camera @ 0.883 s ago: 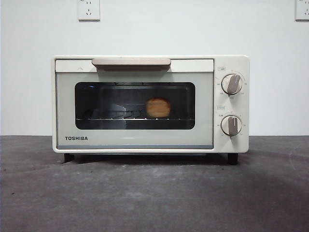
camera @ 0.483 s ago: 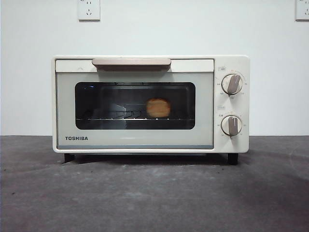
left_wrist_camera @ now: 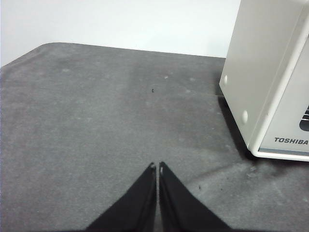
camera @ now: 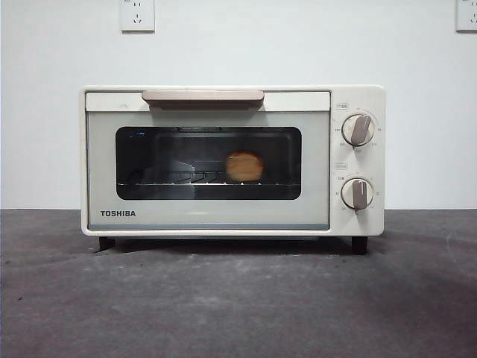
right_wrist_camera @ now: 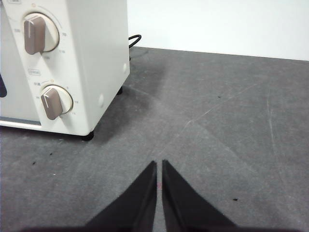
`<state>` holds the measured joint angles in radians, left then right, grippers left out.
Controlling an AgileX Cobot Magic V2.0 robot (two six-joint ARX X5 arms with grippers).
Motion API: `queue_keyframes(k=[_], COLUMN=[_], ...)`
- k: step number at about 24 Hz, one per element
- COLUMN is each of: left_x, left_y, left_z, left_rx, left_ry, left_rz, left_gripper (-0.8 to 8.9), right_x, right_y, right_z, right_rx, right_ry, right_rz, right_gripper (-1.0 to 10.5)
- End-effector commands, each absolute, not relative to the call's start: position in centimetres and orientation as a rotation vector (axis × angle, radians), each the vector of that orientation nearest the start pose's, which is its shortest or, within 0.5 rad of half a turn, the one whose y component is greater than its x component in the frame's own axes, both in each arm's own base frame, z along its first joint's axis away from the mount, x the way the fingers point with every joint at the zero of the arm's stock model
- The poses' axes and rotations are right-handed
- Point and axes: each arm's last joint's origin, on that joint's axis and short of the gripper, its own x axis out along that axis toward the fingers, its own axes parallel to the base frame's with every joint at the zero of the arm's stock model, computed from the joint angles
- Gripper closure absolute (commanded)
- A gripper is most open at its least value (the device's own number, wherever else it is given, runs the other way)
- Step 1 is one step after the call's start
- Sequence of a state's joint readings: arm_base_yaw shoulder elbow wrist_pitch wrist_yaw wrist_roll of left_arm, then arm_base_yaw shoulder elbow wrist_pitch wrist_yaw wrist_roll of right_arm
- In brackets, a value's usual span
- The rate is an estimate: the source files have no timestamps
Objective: The left arm flap open the oven, the right arm pick bread and place it into oven, the left arm flap close the oven
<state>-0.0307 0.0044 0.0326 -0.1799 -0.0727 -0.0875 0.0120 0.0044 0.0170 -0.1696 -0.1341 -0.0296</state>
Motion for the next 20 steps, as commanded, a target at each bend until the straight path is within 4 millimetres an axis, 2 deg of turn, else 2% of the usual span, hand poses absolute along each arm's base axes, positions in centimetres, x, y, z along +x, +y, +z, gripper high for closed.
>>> queue_keyframes(k=[1, 8, 20], left_x=[9.56, 9.56, 9.56], left_y=[-0.10, -0.10, -0.10], left_z=[14.95, 14.95, 14.95], left_rx=[-0.070, -0.070, -0.070], left_ry=[0.175, 0.175, 0.175], left_rz=[0.046, 0.046, 0.046], left_gripper=[7.97, 7.97, 7.97], right_x=[9.56, 9.60, 9.62], right_y=[0.45, 0.21, 0.22], right_z=[14.95, 15.02, 15.17], right_rx=[-0.028, 0.033, 0.040], right_ry=[0.169, 0.165, 0.150], right_rz=[0.133, 0.047, 0.051], right_gripper=[9.3, 9.3, 9.3])
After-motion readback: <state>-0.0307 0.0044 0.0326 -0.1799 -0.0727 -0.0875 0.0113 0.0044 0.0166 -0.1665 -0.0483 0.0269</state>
